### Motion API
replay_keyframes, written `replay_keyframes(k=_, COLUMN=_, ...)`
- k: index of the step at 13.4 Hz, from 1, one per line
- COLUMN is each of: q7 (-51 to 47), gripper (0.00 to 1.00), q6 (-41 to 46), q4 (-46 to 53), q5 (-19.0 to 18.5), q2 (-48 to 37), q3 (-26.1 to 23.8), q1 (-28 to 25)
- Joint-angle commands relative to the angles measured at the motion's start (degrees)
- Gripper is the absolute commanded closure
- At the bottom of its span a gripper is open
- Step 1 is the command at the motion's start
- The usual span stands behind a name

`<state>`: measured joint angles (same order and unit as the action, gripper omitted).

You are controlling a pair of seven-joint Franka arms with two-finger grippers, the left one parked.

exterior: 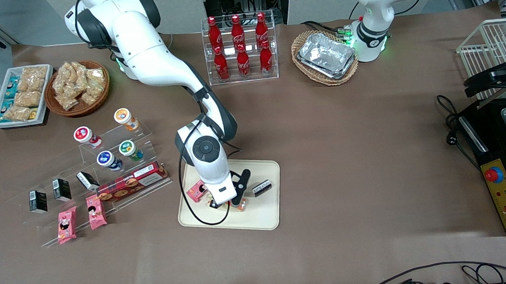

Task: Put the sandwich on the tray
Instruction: 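Lower the sandwich onto the tray and open the right gripper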

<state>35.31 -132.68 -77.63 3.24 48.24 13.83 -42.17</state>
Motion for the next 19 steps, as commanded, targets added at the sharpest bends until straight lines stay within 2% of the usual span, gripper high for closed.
replay_keyframes(k=1, q7=-2.0, gripper=0.95, q6=-1.7, q4=3.0, q5=-0.8, q2=2.7, q3=0.7, q1=-0.4)
replay_keyframes(k=2, q7=-2.0, gripper=0.88, q6=-1.7, q4=3.0, q5=-0.8, q2=2.7, q3=0.7, q1=-0.4)
replay_keyframes(k=3, q7=-2.0, gripper=0.01, q6=-1.8, q4=3.0, q5=-0.7, q2=2.7, q3=0.7, q1=-0.3)
replay_keyframes(k=11, q7=-1.2, gripper=0.00, q6=-0.6, q4=2.6, q5=0.1, q2=-0.5, q3=0.5, q1=0.7)
replay_keyframes(k=19, q7=-1.1, gripper=0.00, q6=19.9, q4=2.0, q5=1.0, q2=-15.3, q3=0.3, q1=0.8)
